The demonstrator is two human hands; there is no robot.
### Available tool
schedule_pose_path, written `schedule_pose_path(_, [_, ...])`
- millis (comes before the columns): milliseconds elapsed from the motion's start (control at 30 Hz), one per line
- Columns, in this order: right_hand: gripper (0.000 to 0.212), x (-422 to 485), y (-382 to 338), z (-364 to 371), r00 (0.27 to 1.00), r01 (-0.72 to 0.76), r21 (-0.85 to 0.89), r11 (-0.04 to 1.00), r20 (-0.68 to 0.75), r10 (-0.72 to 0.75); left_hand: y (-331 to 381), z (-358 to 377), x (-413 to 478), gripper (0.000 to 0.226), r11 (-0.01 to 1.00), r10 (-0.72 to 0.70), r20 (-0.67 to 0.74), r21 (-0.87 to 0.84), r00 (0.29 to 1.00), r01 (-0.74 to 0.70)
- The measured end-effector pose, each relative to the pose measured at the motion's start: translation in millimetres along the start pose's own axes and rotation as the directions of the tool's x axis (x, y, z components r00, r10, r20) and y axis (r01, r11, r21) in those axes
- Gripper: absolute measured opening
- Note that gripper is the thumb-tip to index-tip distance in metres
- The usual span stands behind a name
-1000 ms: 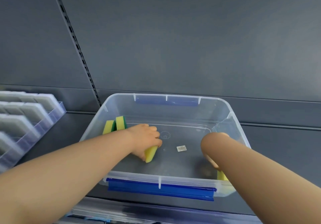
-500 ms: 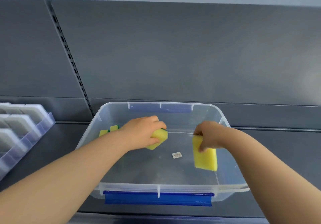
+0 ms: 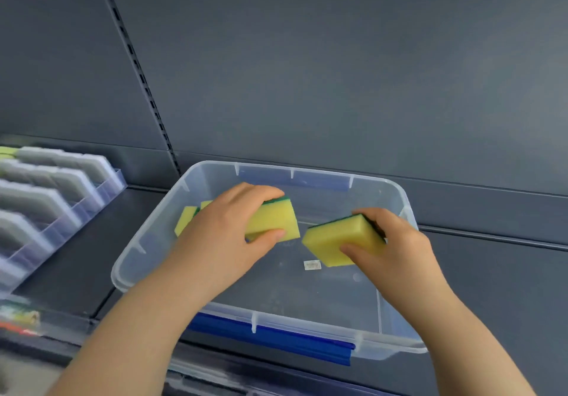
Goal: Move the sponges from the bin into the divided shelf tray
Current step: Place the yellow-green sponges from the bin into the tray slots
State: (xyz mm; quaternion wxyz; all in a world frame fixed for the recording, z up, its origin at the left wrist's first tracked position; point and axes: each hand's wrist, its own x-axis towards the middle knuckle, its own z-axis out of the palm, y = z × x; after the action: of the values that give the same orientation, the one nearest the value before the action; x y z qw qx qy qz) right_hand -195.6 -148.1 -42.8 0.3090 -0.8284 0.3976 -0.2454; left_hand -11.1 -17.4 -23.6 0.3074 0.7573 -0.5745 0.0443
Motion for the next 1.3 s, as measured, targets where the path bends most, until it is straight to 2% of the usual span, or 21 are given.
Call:
schedule_pose_path(167, [0.046, -9.8, -3.6, 17.4, 0.995, 0.091, 0.067, 0.994, -0.042, -0.088, 4.0, -16.1, -39.9, 0.041, 0.995, -0.073, -0.154, 0.057, 0.985, 0.082])
schedule_pose_path(333, [0.048, -24.5, -41.4, 45.6, 0.961, 0.275, 0.084, 0.958, -0.049, -0.272, -16.9, -50.4, -84.4, 0.031, 0.941, 0.003, -0.264, 0.328, 0.965, 0.087])
schedule_pose_path(467, [0.046, -48.2, -90.0, 86.1, 0.927, 0.370, 0.195, 0.908, -0.010, -0.375, -43.9, -86.5, -131.3, 0.043, 0.926, -0.040, -0.300, 0.347, 0.953, 0.148])
schedule_pose_path(667, [0.050, -107.9, -178.1, 160.8, 0.878, 0.469, 0.256, 0.845, -0.034, -0.477, -106.2, -170.3, -238.3, 0.044, 0.873, -0.157, -0.331, 0.395, 0.930, 0.287])
schedule_pose_path(733, [0.052, -131.8, -208.2, 190.5, 0.873, 0.474, 0.281, 0.835, -0.027, -0.487, -130.2, -198.4, -278.3, 0.044, 0.864, -0.200, -0.334, 0.384, 0.921, 0.326])
schedule_pose_path(833, [0.048, -166.1, -245.9, 239.5, 0.866, 0.455, 0.326, 0.829, 0.057, -0.498, -160.7, -231.3, -330.6, 0.046, 0.849, -0.270, -0.374, 0.343, 0.887, 0.403])
schedule_pose_path(967, [0.045, -193.9, -292.6, 288.0, 0.834, 0.450, 0.351, 0.821, 0.164, -0.527, -194.1, -260.7, -371.8, 0.050, 0.843, -0.303, -0.397, 0.312, 0.866, 0.438])
schedule_pose_path(1067, [0.040, -192.9, -320.4, 314.0, 0.820, 0.462, 0.339, 0.819, 0.189, -0.541, -224.7, -277.4, -385.9, 0.052, 0.829, -0.285, -0.414, 0.347, 0.864, 0.439])
schedule_pose_path(1300, [0.041, -153.0, -372.2, 386.2, 0.850, 0.399, 0.374, 0.837, 0.192, -0.491, -328.0, -307.7, -373.8, 0.046, 0.830, -0.256, -0.385, 0.382, 0.887, 0.406])
